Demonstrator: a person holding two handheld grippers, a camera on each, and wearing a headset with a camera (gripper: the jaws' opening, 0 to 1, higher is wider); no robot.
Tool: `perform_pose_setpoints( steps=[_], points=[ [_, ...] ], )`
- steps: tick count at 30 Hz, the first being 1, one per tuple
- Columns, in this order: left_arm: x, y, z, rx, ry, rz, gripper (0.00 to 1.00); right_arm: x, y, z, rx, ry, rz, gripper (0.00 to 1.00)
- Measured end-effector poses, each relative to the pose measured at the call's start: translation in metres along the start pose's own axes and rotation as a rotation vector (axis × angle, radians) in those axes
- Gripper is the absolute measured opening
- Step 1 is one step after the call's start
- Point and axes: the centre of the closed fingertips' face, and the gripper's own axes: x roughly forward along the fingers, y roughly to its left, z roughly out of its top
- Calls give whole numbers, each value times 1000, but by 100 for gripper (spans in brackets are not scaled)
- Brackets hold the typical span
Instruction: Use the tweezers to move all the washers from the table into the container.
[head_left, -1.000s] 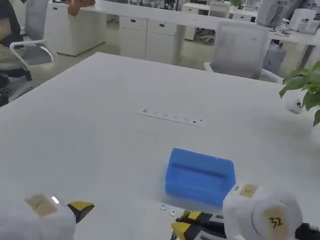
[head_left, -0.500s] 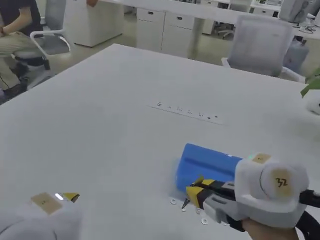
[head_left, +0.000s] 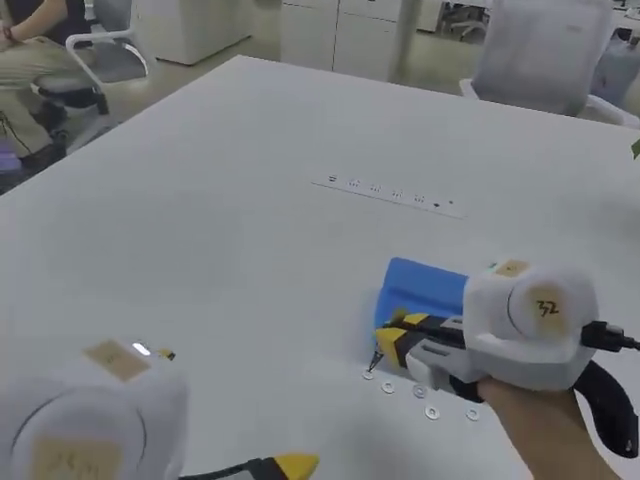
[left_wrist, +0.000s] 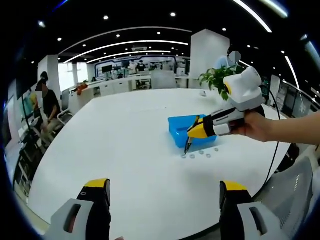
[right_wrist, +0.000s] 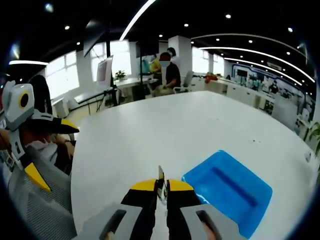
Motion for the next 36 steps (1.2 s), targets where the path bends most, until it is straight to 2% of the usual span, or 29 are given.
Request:
perform_pose_setpoints(
  steps=[8,10,12,16,18,22,26,31,36],
  points=[
    [1,-1,-3,-6,7,0,91,4,-1,-6,1,12,9,3],
    [3,-3,-5,-14,28,-14,91,5,-3,-7,-15,17,1,3],
    [4,-2,-4,-10,20,-11,90,7,-3,-8,-2,17,9,3],
    [6,-3,-5,-6,32,-20,91,8,-5,-10,3,19,11,3],
    [6,-3,-6,0,37,-19,91,8,-4,-9,41,13,22,3],
    [6,-5,-7,1,43,-26,91,9,0,-9,22,13,20,3],
    [6,-5,-5,8,38,-27,91,7,-1,-10,48,5,15,2],
    [3,-6,-3,9,33,-33,92,9,-1,-10,1,11,-14,1],
    [1,-7,-2,12,27,-47,94,8,-4,-10,18,29,-29,0]
  ],
)
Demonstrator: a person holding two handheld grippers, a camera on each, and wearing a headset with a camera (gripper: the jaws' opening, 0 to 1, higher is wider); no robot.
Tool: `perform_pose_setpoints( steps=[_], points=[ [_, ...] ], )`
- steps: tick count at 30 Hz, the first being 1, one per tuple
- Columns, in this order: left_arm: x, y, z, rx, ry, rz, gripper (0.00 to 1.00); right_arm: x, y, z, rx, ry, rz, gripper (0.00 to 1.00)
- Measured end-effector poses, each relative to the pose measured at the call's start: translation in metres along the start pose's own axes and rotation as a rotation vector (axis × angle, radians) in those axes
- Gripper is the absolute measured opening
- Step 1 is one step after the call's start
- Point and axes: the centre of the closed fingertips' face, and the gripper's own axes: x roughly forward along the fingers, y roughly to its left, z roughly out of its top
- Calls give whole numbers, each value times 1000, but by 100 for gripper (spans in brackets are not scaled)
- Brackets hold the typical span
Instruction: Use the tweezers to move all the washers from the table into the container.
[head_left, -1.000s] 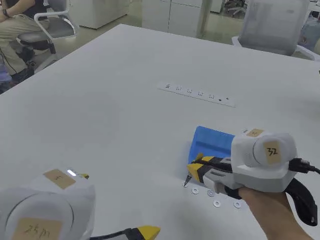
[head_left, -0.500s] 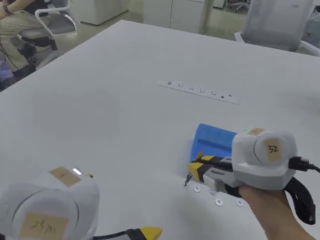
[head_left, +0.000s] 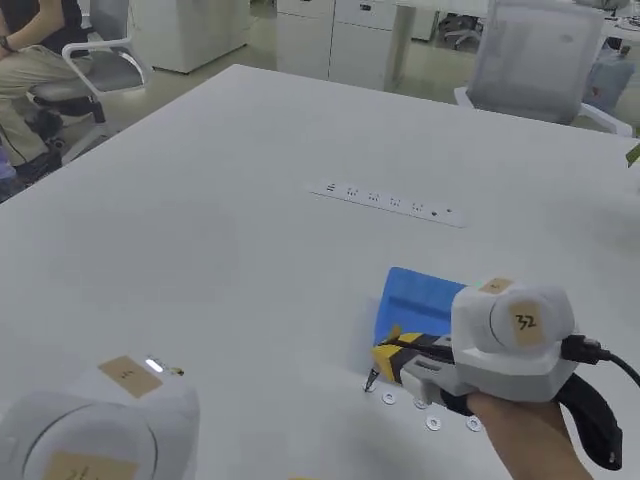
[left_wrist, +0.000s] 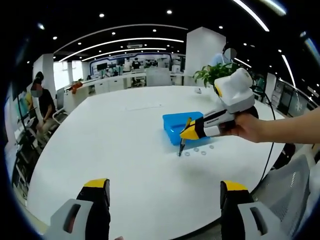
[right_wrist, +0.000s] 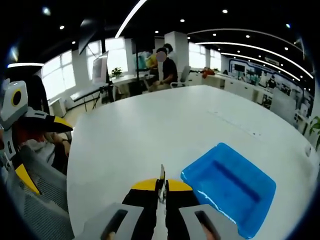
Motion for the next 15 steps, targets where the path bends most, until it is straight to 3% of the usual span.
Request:
perform_pose_setpoints(
  steps=[10,15],
  points=[
    [-2,-4,2,13,-1,-24,98,-14,7,13,-14,-1,23,0],
    [-2,-7,5,11,-14,-32,99,-27,6,24,27,-34,28,0]
  ],
)
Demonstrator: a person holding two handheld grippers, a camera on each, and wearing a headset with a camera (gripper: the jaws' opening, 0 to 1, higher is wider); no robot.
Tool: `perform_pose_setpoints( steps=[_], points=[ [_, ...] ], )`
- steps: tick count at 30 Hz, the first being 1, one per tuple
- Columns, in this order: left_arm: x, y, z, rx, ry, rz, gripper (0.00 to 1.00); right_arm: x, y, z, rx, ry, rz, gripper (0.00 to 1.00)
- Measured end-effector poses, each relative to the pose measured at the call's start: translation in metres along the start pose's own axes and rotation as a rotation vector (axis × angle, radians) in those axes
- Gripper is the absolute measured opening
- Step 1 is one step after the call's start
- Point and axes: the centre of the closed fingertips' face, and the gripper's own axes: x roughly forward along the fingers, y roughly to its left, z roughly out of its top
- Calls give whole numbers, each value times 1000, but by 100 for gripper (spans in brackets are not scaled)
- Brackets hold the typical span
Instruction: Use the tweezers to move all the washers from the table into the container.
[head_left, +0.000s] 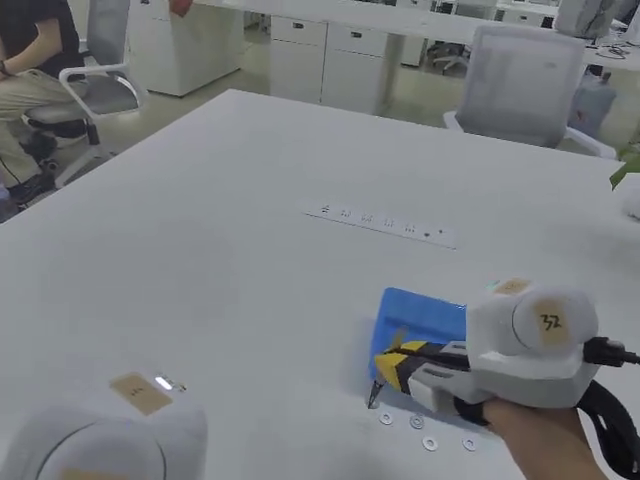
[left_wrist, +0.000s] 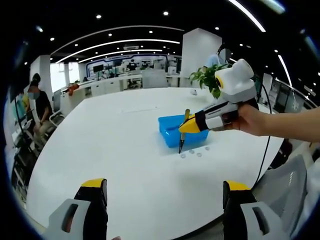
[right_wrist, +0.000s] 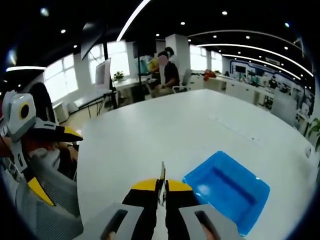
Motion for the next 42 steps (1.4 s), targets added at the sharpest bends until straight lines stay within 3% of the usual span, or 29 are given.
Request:
perform_pose_setpoints(
  steps=[9,20,27,31,35,42],
  points=[
    [3,-8,0,25,11,-46,99,-25,-7,32,13,-84,-35,1],
    [7,-17,1,42,24,-91,99,-35,-26,51,43,-137,-78,1],
    [9,-19,0,58,33,-105,99,-26,-32,55,-11,-126,-96,1],
    [11,-22,2,74,26,-120,98,-17,-42,54,-37,-116,-118,1],
    [14,-25,1,87,37,-135,99,-4,-58,45,-17,-101,-133,1],
    [15,-28,2,90,34,-146,98,8,-68,36,-7,-92,-160,1]
  ],
)
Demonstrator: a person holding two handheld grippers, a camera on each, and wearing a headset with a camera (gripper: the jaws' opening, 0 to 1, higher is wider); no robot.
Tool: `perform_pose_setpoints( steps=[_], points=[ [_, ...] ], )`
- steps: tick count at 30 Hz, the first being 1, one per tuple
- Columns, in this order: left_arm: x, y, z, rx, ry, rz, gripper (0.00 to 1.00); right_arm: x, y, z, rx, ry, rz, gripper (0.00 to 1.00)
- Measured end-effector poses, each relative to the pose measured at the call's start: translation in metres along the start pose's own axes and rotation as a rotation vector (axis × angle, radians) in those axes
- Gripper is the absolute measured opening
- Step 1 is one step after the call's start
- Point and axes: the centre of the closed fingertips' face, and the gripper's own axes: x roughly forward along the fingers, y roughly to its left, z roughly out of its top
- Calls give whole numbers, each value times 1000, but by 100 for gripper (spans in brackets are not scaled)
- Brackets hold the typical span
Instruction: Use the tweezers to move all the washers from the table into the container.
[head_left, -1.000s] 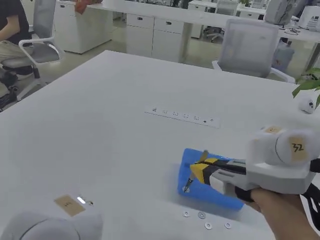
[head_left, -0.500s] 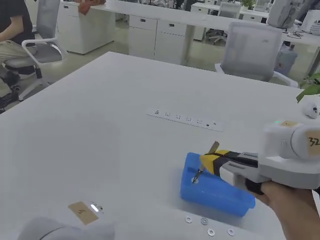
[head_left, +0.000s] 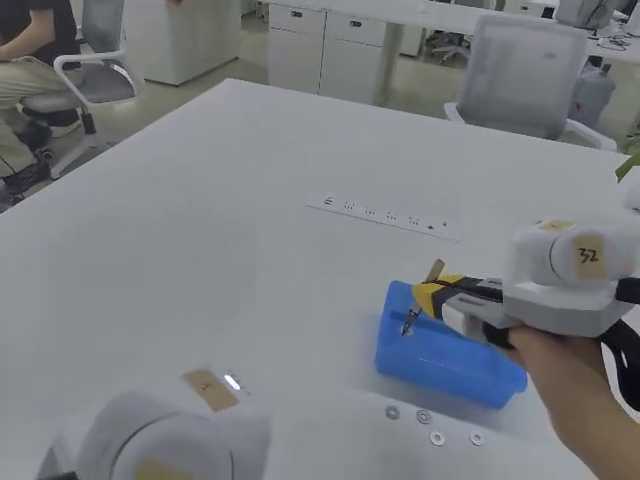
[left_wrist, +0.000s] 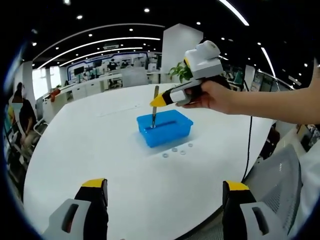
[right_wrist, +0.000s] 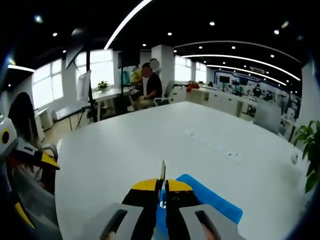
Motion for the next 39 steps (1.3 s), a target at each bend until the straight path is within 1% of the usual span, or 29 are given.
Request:
perform_pose_setpoints(
  steps=[3,5,7,9,13,15,17,20,23,24,26,28,30,32,35,37,39],
  points=[
    [0,0,0,-13,-1,-2,97,4,-3,-3,2,2,-12,1],
    [0,0,2,-37,-9,-5,96,8,-5,-6,7,5,-15,1],
    [-1,1,4,-57,-21,-4,96,11,-7,-10,27,9,-16,1],
    [-1,1,4,-60,-20,-6,94,14,-9,-15,51,22,-14,1],
    [-2,4,3,-50,-15,5,94,11,-15,-17,63,17,-30,1],
    [-2,3,2,-52,-7,-2,94,7,-16,-15,77,5,-31,1],
    [-1,3,1,-52,-9,-1,94,3,-16,-11,89,-9,-30,1],
    [0,1,1,-51,-6,-5,93,-2,-14,-5,91,-21,-25,1],
    [0,-1,2,-39,-7,-7,93,-10,-11,3,97,-51,-15,1],
    [0,-2,3,-35,-8,-7,93,-14,-9,8,105,-68,-11,1],
    [1,-3,3,-31,-11,-10,94,-20,-5,12,110,-87,-2,1],
    [0,-2,5,-32,-25,1,95,-24,-1,16,115,-100,5,1],
    [0,-3,6,-36,-24,-6,95,-30,4,17,116,-111,12,1],
    [0,-2,6,-38,-26,-3,95,-33,8,17,109,-112,16,1],
    [-1,-2,6,-39,-29,-2,95,-37,15,12,106,-108,21,1],
    [-1,-3,6,-42,-26,-7,95,-38,19,5,100,-100,21,1],
    [-1,-4,5,-36,-23,-6,95,-36,23,-6,104,-77,24,1]
  ],
)
